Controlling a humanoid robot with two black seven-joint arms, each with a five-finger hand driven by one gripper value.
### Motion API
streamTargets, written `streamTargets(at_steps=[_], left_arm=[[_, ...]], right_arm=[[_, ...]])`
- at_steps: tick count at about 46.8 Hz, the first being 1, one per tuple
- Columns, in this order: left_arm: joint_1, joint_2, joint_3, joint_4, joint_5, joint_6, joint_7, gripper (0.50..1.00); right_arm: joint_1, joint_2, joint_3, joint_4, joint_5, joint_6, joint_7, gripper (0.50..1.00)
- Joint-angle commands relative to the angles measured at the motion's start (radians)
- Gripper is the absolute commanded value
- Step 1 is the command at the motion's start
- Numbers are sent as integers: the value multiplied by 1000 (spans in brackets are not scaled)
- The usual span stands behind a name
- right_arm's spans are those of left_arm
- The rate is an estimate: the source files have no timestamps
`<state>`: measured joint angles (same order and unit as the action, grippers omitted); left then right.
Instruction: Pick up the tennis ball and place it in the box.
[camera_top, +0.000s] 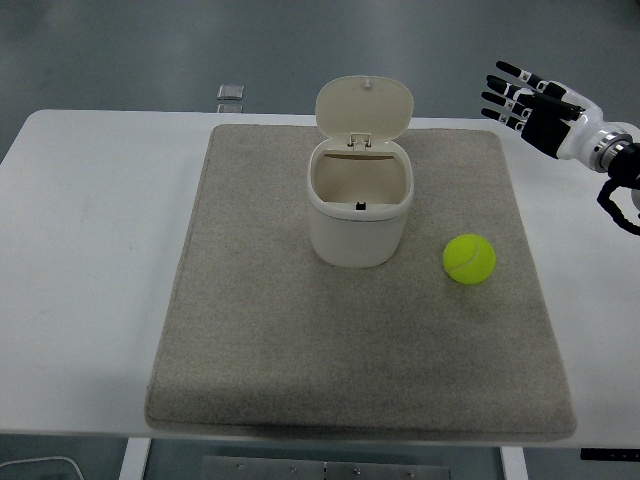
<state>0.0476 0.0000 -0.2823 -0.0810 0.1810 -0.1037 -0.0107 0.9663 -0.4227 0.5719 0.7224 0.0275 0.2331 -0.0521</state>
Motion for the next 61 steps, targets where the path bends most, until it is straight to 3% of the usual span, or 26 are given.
streamTargets(at_steps=[1,61], left_arm=[[0,0,0,1,0,-1,0,992],[-5,0,0,-2,0,-1,0,992]], right_arm=[[0,1,0,0,0,0,0,915],[2,-10,0,2,-9,-2,31,915]])
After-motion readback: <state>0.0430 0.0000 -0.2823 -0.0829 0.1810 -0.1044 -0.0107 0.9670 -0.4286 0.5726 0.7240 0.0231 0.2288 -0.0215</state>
